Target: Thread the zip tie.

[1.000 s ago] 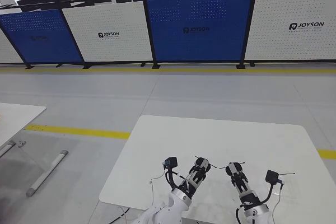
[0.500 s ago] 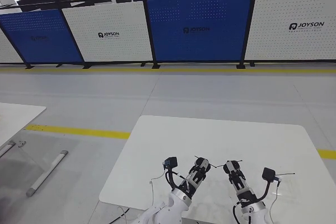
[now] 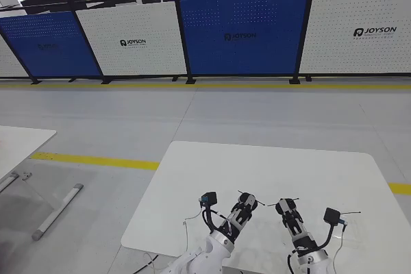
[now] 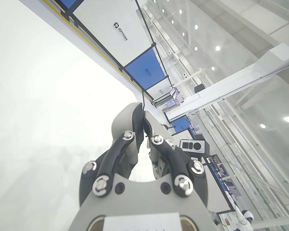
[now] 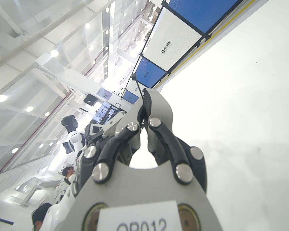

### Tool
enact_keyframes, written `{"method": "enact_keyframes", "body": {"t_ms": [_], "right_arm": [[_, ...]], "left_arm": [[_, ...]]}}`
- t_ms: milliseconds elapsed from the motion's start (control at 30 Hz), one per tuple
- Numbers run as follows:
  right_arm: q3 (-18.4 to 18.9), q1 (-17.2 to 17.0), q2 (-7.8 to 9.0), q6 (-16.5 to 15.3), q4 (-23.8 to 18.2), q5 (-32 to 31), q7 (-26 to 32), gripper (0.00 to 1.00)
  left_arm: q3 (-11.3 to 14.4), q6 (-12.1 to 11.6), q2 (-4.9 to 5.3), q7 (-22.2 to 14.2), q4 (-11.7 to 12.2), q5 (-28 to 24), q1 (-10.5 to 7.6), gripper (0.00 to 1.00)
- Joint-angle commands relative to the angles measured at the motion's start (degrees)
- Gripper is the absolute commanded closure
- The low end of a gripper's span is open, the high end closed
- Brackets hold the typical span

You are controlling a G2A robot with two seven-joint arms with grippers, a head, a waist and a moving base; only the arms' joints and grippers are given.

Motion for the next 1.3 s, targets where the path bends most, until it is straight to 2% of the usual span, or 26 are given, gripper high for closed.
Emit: {"method": "enact_keyframes", "body": {"t_ms": [0, 500, 700, 1267], "right_arm": [[-0.27, 0.48, -0.24, 0.26, 0.3, 0.0, 0.13, 1.0], [-0.11, 0.75, -0.55, 0.7, 0.46, 0.39, -0.08, 1.0], [1.24, -1.2, -0.64, -1.33, -0.3, -0.36, -0.87, 1.0], [0.58, -1.16, -1.6, 0.11, -0.31, -2.88, -1.03, 1.0]], "left_arm": [[0.0, 0.0, 0.0, 0.0, 0.0, 0.0, 0.0, 1.0], [0.0, 0.0, 0.0, 0.0, 0.0, 0.0, 0.0, 1.0], [0.0, 0.0, 0.0, 0.0, 0.0, 0.0, 0.0, 1.0], [0.0, 0.0, 0.0, 0.0, 0.0, 0.0, 0.0, 1.0]]}}
